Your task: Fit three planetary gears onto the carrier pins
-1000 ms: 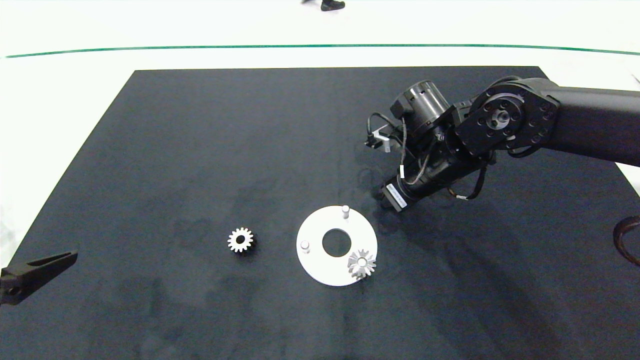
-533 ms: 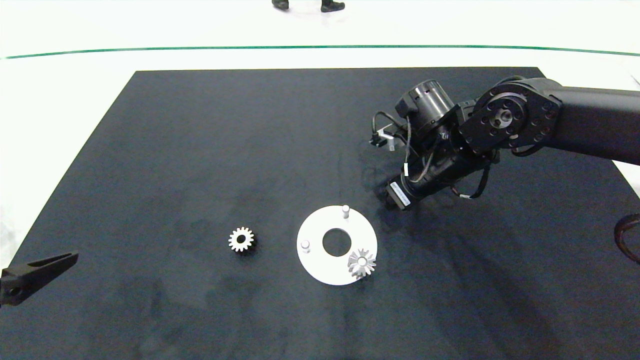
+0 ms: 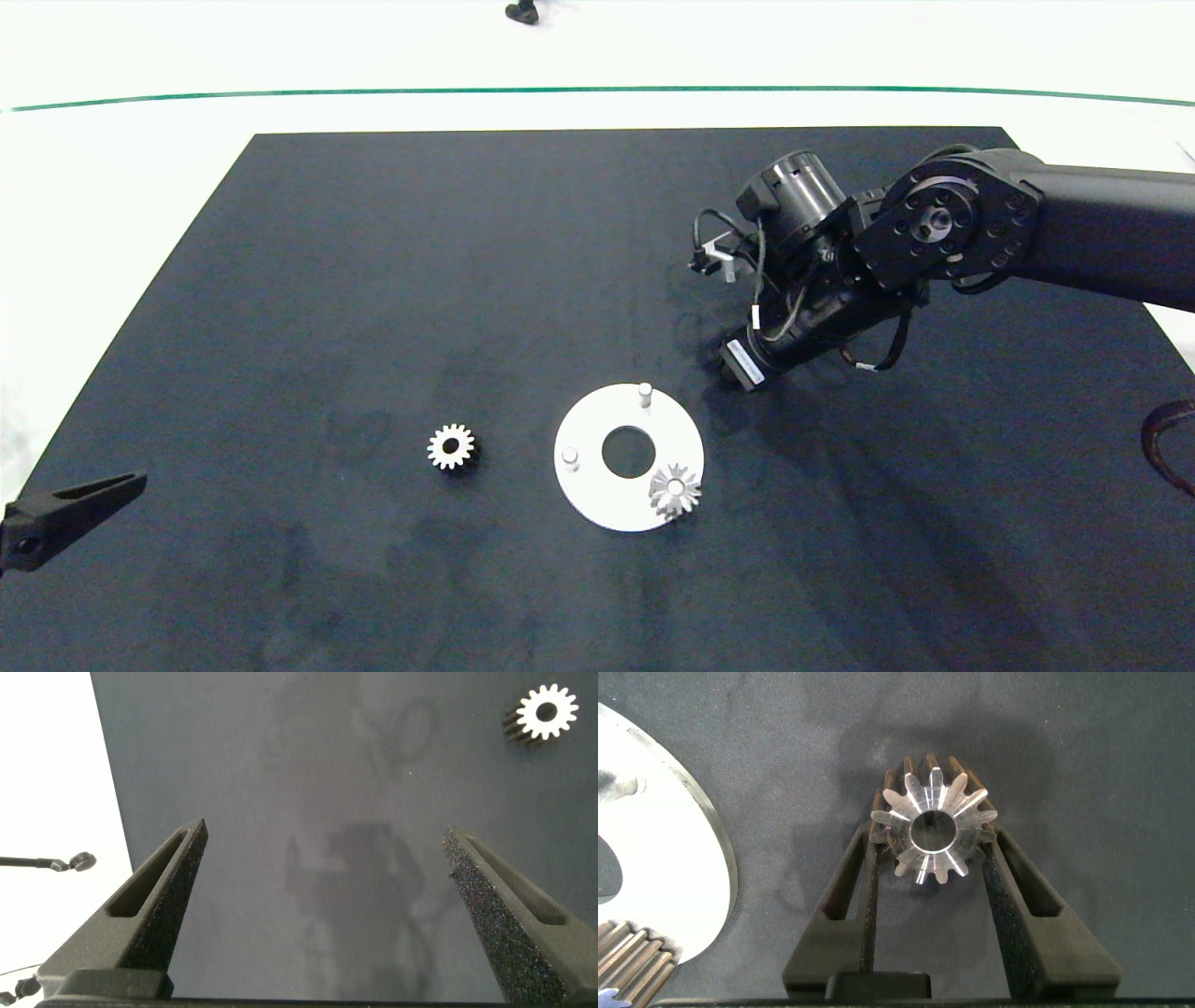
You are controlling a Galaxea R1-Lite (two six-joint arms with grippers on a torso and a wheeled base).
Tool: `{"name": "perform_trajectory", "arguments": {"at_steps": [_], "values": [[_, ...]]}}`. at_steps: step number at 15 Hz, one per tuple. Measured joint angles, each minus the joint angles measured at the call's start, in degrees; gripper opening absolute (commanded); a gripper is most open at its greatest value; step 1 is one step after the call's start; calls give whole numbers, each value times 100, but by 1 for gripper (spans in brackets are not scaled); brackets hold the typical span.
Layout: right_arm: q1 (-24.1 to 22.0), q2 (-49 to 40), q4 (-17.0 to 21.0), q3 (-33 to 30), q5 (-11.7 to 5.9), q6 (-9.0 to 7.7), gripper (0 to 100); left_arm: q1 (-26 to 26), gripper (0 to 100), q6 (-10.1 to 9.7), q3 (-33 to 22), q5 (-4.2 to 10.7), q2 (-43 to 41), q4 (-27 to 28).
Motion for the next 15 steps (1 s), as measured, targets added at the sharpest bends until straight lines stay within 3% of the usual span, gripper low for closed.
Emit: {"name": "perform_trajectory", "arguments": {"at_steps": [14, 15], "values": [[144, -20, 10, 0, -38, -1, 16, 17, 100, -13, -13, 0, -17, -5], [141, -13, 7, 0, -33, -1, 100, 15, 100, -5, -11, -2, -17, -2]]}}
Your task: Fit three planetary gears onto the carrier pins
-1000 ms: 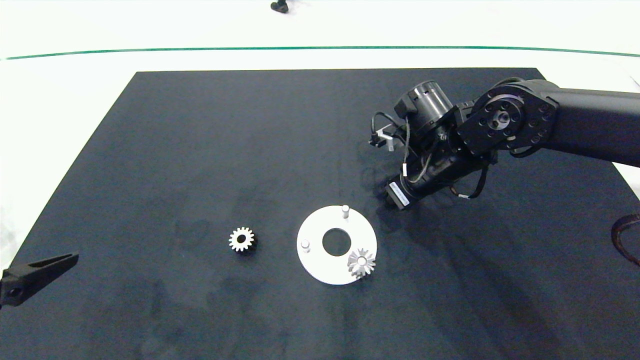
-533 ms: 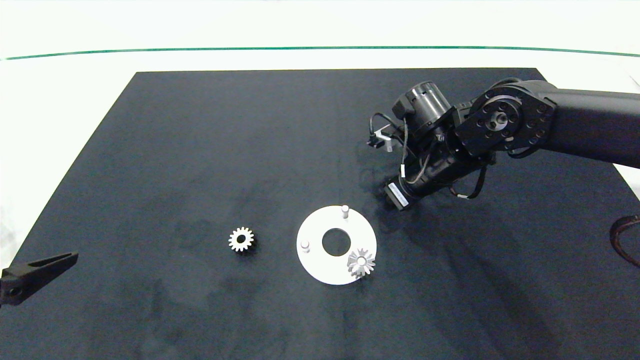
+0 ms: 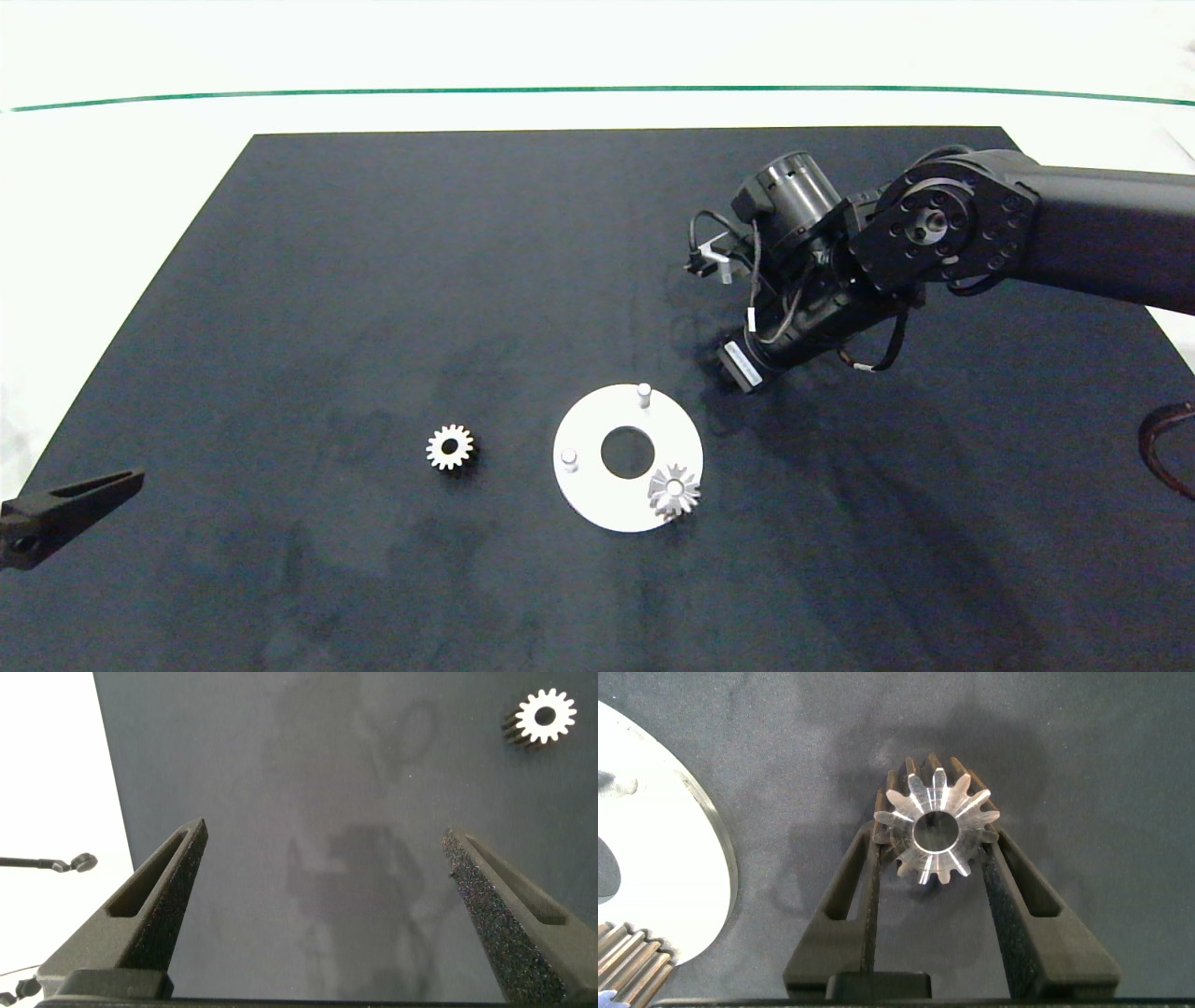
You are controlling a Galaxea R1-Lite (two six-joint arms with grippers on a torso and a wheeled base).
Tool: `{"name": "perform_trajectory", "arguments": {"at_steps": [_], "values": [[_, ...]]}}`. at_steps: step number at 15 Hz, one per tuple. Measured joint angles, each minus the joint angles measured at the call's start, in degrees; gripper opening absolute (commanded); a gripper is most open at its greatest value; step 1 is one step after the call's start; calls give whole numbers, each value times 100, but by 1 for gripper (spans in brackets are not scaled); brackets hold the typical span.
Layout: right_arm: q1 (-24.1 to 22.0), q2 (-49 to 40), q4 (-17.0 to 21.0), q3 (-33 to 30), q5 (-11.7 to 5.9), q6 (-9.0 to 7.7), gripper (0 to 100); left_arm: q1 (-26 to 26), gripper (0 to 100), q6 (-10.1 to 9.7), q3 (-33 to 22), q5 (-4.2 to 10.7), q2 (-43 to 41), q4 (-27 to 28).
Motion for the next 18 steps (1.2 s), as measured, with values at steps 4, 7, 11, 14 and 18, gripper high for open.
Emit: {"name": "perform_trajectory", "arguments": {"at_steps": [4, 7, 11, 14, 18], "values": [[-17, 13, -16, 0, 5, 0, 100, -9, 100, -6, 4, 0, -2, 0], [-30, 21, -30, -2, 5, 9, 100, -9, 100, 2, 4, 2, -2, 0], [-23, 32, -52, -4, 2, 12, 100, -17, 100, -2, 4, 2, -5, 2], [-23, 96, -52, -4, 28, 34, 100, -20, 100, 9, 11, 0, -5, 0], [-21, 204, -44, -6, 30, 76, 100, -20, 100, 9, 13, 0, -2, 0]]}}
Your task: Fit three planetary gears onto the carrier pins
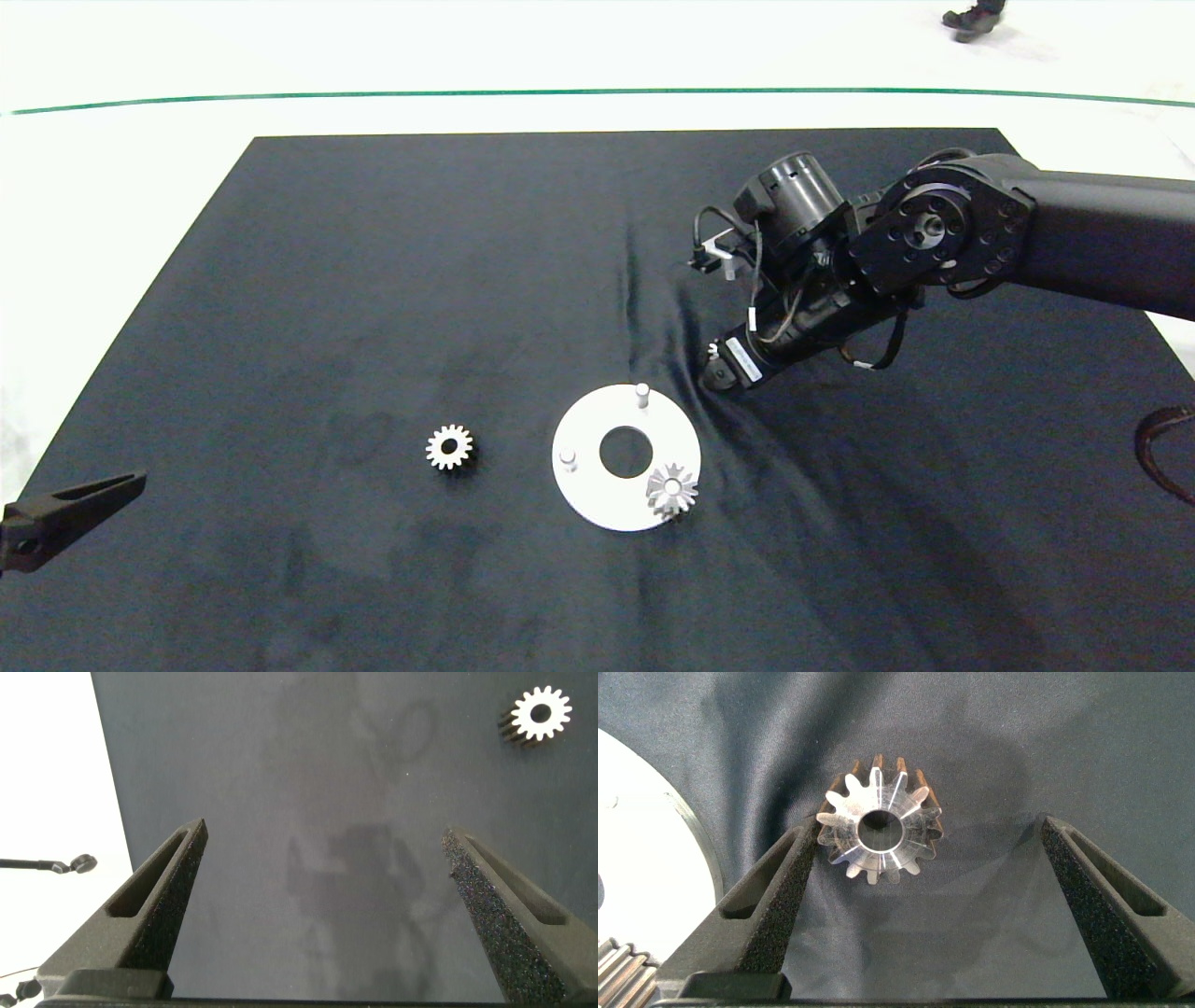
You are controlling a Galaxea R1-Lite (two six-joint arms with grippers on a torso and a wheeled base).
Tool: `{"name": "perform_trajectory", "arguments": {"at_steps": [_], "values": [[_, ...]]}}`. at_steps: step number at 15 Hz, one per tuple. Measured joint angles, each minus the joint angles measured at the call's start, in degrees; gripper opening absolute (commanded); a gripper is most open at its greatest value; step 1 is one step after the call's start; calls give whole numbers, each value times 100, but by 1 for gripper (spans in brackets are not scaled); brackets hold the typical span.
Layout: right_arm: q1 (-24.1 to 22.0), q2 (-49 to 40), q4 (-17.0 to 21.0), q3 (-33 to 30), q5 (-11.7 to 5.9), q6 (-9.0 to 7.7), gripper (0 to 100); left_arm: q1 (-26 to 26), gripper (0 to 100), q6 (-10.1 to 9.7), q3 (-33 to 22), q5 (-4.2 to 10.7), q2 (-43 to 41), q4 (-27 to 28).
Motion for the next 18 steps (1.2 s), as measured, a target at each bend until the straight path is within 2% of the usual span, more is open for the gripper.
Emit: {"name": "perform_trajectory", "arguments": {"at_steps": [4, 7, 10, 11, 12, 13, 15, 16, 18], "values": [[-138, -48, 143, 0, 52, 5, 100, 0, 100, 0, 1, 2, 4, 2], [-222, -246, 603, 24, 101, -20, 100, -2, 100, 2, 11, 0, 11, 2], [-252, -450, 712, 26, 149, -2, 100, -6, 100, 0, 28, 0, 13, 2], [-263, -502, 702, 26, 204, 5, 100, -6, 100, 0, 34, 0, 13, 2], [-276, -563, 669, 24, 358, 11, 100, -9, 100, 0, 34, 0, 13, 2], [-285, -616, 579, 20, 435, 38, 100, -9, 100, 0, 34, 2, 13, 0], [-283, -764, 428, 11, 474, 305, 100, -9, 100, 0, 34, 2, 15, 2], [-280, -890, 400, 9, 472, 378, 100, -9, 100, 0, 34, 0, 13, 2], [-250, -1221, 378, 6, 460, 410, 100, -9, 100, 0, 34, 0, 13, 2]]}}
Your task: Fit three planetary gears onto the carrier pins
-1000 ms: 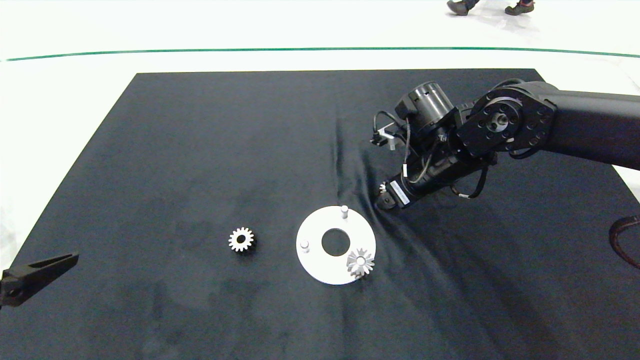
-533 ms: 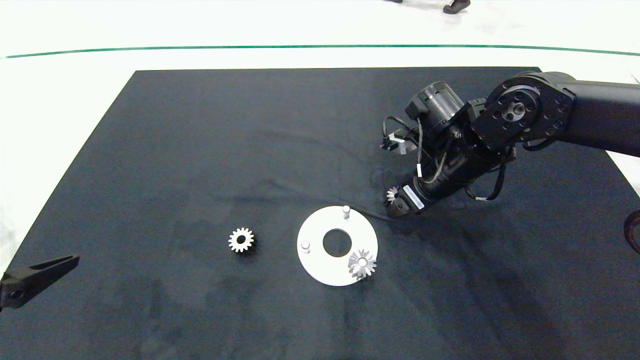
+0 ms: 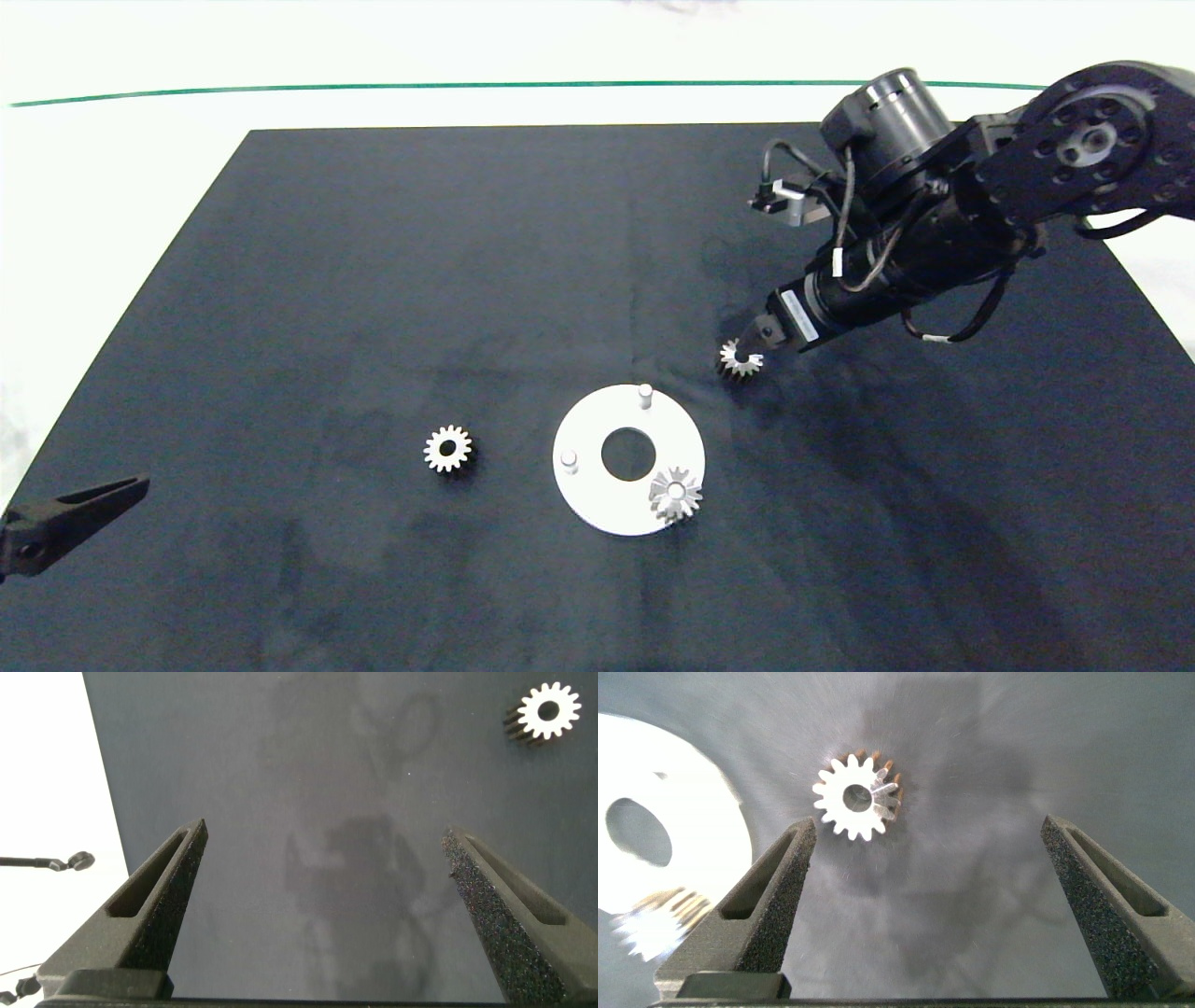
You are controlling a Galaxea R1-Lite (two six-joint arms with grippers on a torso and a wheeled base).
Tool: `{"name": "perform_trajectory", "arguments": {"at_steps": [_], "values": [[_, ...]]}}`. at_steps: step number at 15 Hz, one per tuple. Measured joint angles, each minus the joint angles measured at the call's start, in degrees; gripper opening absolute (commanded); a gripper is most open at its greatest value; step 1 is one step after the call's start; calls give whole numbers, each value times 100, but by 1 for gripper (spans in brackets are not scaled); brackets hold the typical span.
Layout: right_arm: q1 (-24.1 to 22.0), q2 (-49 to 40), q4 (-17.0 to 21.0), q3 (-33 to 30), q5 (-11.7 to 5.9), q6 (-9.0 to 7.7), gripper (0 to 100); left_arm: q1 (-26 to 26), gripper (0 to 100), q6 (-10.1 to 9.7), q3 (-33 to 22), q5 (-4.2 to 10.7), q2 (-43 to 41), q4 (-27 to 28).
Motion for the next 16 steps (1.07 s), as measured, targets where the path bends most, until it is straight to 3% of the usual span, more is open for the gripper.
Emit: {"name": "perform_trajectory", "arguments": {"at_steps": [4, 7, 10, 12, 16], "values": [[132, -446, -157, 0, 6, 39, 100, 2, 100, 0, 0, 2, 0, 0], [236, -524, -491, 33, -2, 84, 100, 2, 100, 0, 0, 2, 0, 0], [256, -557, -990, 650, -2, 257, 100, 5, 100, 0, -2, 0, -5, 0], [254, -590, -1235, 1150, 9, 274, 100, 6, 100, 5, -6, 2, -5, 0], [123, -628, -1307, 1485, -10, 277, 100, 9, 100, 11, -2, 0, -11, 0]]}}
